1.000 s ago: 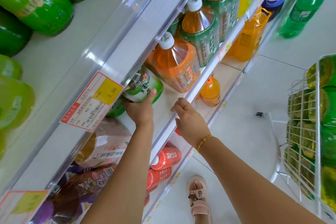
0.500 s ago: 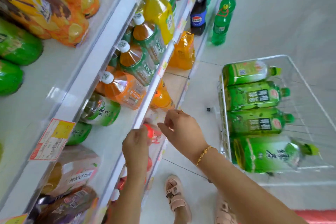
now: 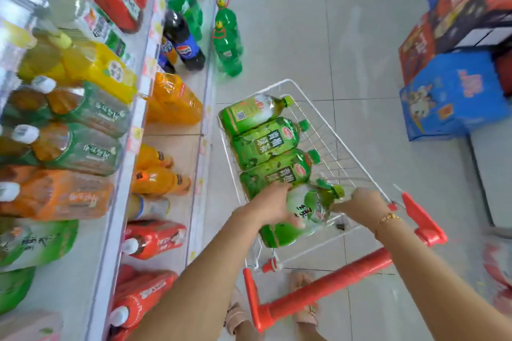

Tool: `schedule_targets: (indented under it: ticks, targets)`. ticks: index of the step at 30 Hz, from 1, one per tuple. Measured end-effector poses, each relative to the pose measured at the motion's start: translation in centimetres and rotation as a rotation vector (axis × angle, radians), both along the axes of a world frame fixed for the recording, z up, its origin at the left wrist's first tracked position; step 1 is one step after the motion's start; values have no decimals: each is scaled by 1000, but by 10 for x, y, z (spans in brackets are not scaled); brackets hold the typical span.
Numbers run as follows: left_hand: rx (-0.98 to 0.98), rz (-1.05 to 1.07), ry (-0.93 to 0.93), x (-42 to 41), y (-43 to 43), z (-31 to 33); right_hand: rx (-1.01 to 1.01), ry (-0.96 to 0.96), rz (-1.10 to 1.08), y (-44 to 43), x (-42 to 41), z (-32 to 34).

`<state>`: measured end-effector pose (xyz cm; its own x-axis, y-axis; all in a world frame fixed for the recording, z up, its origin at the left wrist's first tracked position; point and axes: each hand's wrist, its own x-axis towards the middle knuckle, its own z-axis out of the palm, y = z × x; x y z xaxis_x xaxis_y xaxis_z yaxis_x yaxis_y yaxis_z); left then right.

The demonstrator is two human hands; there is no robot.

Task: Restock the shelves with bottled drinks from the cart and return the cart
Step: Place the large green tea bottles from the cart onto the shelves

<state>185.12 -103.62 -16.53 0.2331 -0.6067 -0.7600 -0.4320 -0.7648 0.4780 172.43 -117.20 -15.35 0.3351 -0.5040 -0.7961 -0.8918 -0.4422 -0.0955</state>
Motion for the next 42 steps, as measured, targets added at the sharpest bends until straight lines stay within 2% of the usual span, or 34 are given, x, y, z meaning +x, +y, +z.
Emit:
schedule_targets:
  ticks: [2,5,8,10,13,18,23,25,28,30,35,39,42]
  targets:
    - [106,-36,-21,2,-12,-8,114,-28,-193,1,-7,-19]
    - [213,-53,36,7,-23,-10,287,-204,-602,8,-4,-32]
    - [239,-15,95,10,-24,-8,360,-306,-778,14,0,-33]
    - [227,40,68,14,-18,-7,370,-383,-776,18,2,-33]
    - [170,117,-85,14,-3,-8,397,-514,-741,19,8,-30]
    - [-46,373,-339,-2,16,-6,532,-680,-715,8,25,-12]
    - [-161,649,-364,1,29,-10,699,-693,-655,13,34,3]
    - [-210,749,-330,-1,34,-6,681,-702,-592,24,38,5]
    - [-341,916,-268,-6,43,10,610,-818,-522,39,44,15]
    - [-458,1020,-328,-5,59,24,641,-917,-474,48,52,27]
    - [-631,1216,-516,-1,136,61,785,-1038,-232,105,85,66]
    - [-599,1333,-643,4,210,81,903,-1092,-120,179,115,69]
    - [-570,1445,-695,4,259,82,990,-1065,-66,232,134,65]
